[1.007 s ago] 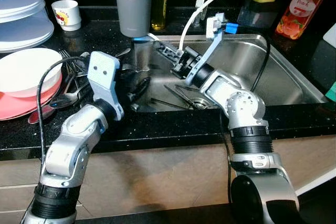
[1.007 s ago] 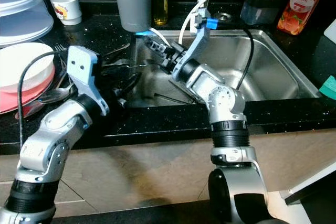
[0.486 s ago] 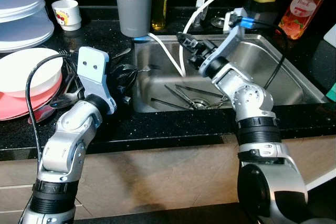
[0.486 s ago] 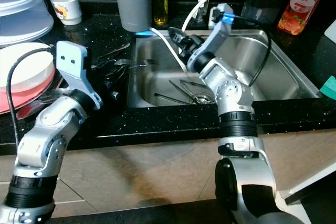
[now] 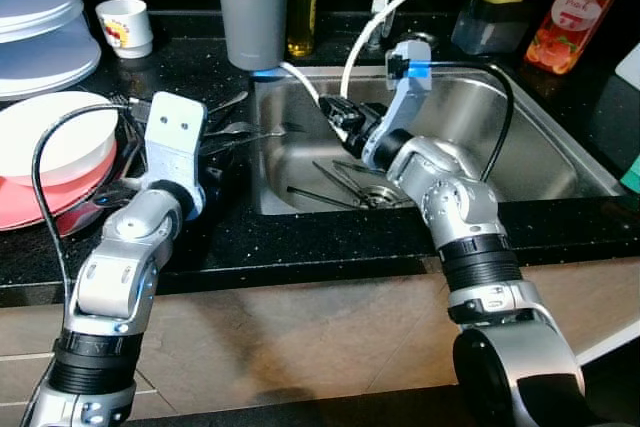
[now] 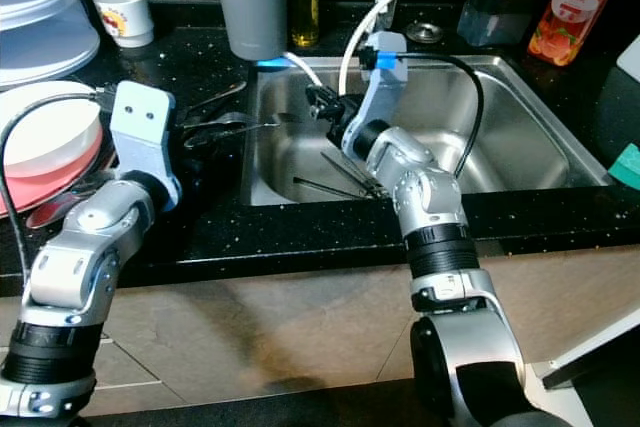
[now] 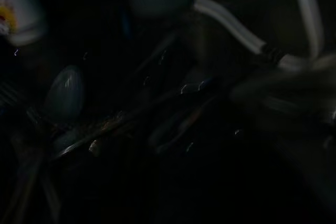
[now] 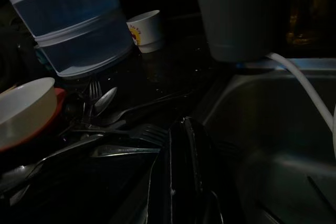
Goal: Kitchen organization
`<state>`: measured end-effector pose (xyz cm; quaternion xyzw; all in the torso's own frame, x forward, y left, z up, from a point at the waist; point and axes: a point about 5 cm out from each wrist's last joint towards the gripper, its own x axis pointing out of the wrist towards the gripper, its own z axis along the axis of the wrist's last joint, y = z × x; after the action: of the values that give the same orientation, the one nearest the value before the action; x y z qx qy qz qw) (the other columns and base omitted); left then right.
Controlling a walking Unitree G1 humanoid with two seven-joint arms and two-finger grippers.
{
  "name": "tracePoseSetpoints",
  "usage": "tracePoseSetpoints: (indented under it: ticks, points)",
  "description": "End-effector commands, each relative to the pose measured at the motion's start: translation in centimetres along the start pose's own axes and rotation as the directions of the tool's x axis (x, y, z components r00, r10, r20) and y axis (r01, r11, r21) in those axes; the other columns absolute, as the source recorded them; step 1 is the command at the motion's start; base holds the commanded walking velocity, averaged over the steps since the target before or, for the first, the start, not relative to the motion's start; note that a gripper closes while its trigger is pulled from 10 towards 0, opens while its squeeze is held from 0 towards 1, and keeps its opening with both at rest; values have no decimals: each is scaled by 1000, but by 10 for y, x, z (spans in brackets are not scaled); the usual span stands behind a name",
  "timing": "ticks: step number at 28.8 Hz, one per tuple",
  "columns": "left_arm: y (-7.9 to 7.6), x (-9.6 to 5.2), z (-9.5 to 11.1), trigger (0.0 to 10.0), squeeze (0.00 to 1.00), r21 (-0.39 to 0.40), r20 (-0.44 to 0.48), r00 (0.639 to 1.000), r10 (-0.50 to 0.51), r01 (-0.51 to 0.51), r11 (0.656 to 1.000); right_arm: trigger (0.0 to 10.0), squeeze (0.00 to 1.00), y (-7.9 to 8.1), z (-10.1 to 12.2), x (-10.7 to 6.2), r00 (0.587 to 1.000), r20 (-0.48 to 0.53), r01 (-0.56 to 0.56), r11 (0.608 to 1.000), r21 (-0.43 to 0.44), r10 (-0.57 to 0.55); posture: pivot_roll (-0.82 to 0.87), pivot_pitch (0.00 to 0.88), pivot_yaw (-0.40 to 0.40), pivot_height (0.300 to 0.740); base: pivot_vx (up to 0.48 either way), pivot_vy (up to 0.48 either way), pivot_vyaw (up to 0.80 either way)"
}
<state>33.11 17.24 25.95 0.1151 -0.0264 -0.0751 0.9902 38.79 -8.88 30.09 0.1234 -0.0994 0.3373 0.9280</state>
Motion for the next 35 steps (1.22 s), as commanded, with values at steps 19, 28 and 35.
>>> tracePoseSetpoints:
  ticks: [19,28,35]
  points:
    - [29,-4,-9,10000,0,-164,-242,965,104,-146,976,10000,0,10,-4,-1,993,-47,-108,990,-89,104,-10,166,-21,740,0,0,0]
    - [27,-6,-20,549,0,-229,-305,951,55,-130,965,10000,0,12,-2,-1,992,-45,-118,987,-106,114,-11,158,-23,740,0,0,0]
    - [28,-6,-15,0,0,-237,-288,955,67,-139,962,10000,0,11,-1,0,993,-40,-118,988,-100,114,-11,158,-23,740,0,0,0]
